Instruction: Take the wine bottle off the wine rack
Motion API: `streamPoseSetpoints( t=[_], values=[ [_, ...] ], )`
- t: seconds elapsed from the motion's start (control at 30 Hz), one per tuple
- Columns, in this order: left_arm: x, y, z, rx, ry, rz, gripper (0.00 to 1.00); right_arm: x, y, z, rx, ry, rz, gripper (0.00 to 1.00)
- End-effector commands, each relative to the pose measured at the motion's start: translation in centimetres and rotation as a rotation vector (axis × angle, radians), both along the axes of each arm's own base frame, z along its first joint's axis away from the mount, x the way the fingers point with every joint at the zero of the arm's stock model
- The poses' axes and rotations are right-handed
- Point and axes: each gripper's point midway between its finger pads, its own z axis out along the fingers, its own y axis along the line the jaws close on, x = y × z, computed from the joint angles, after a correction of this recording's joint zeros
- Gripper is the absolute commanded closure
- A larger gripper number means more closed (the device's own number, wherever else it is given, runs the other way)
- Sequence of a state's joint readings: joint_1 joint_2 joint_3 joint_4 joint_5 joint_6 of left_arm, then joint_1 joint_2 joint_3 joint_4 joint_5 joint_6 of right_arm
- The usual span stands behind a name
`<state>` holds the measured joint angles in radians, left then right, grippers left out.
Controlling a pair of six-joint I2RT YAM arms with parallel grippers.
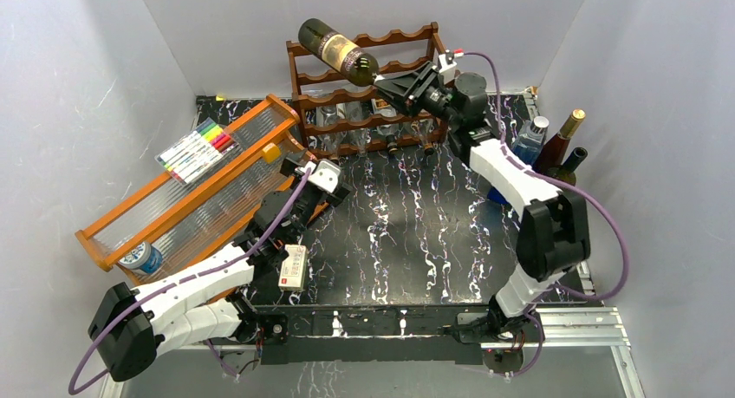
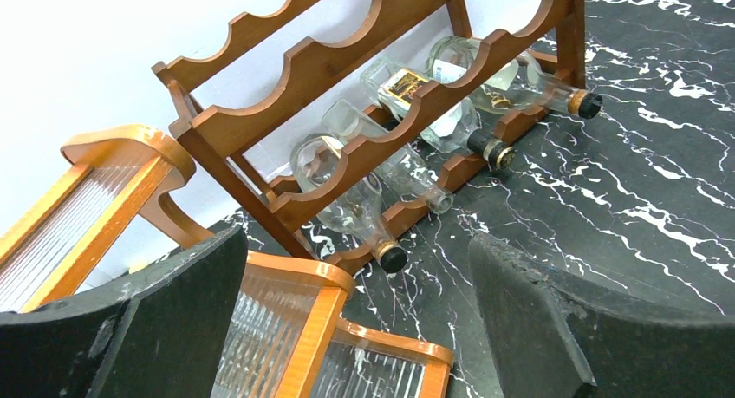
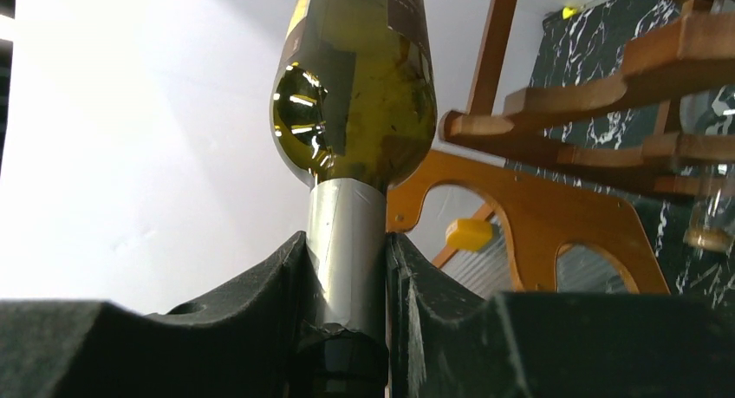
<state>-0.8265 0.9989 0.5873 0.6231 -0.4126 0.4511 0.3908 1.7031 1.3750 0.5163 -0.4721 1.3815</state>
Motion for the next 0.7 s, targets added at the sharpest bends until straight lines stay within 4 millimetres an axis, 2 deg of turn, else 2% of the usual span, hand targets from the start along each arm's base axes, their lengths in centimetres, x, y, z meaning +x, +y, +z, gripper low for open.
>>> streamPoseSetpoints(
  t=[0.0,0.3,0.4,0.53,0.67],
  values=[
    [-0.3,-0.4,3.4,-0.085,-0.049,-0.028,0.02,-5.3,-3.3,8.7,0.046,-0.276,0.01,1.0],
    [-0.7,-0.3,4.3,-0.106,-0.055,-0.047,0.02,-8.6,-7.7,7.7,-0.025,-0.193,0.022,1.0],
    [-0.9,-0.5,4.4,-0.107,-0.055,-0.058,0.02,-9.8,-8.7,6.7,-0.067,-0.161,0.033,1.0],
    [-1.3,-1.1,4.6,-0.103,-0.055,-0.102,0.02,-11.5,-9.4,4.3,-0.148,-0.089,0.074,1.0],
    [-2.1,-3.3,4.0,-0.058,-0.035,-0.23,0.02,-13.0,-9.5,0.9,-0.209,-0.003,0.13,1.0]
  ],
)
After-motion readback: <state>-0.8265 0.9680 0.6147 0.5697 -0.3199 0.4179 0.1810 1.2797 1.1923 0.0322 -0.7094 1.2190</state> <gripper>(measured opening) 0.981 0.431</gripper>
